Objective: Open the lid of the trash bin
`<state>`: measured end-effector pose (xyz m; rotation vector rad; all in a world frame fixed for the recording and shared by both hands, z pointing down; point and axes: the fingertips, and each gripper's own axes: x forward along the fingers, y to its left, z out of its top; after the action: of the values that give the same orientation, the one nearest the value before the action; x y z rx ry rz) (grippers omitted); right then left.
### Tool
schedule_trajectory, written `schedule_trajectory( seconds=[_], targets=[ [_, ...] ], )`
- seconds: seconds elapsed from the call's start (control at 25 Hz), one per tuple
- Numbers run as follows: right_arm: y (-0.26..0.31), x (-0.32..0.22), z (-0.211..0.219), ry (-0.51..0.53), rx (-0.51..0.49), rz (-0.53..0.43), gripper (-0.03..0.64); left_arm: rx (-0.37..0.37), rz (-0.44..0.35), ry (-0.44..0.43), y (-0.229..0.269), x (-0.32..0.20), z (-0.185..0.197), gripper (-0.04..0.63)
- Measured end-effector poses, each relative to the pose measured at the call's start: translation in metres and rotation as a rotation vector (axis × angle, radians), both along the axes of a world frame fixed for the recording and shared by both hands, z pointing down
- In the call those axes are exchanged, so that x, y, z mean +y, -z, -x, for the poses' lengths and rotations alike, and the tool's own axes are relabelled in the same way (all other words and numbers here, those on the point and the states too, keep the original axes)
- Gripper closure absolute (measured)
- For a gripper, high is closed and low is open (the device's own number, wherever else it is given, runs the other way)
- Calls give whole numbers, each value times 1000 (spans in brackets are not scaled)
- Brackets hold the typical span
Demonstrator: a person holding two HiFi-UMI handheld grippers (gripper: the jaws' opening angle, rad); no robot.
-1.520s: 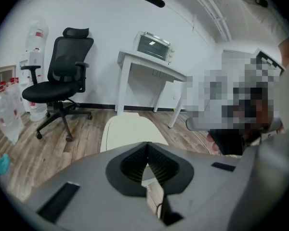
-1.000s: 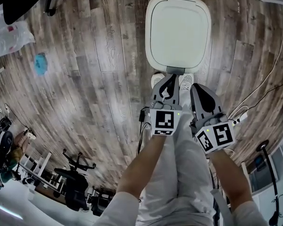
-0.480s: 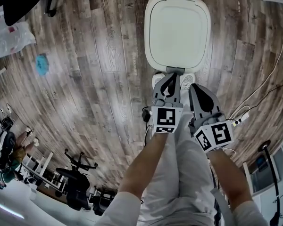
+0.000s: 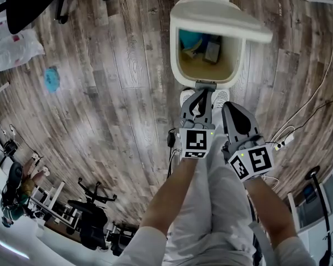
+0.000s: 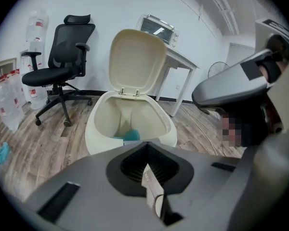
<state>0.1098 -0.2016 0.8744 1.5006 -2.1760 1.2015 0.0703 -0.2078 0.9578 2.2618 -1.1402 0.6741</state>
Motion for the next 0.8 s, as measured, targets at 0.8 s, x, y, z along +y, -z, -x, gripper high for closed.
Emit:
schedule_trajectory(
  seconds=[0.8],
  targets=[
    [70, -12, -12, -37, 23, -51, 600, 39, -149, -35, 94, -31, 8, 595]
  ],
)
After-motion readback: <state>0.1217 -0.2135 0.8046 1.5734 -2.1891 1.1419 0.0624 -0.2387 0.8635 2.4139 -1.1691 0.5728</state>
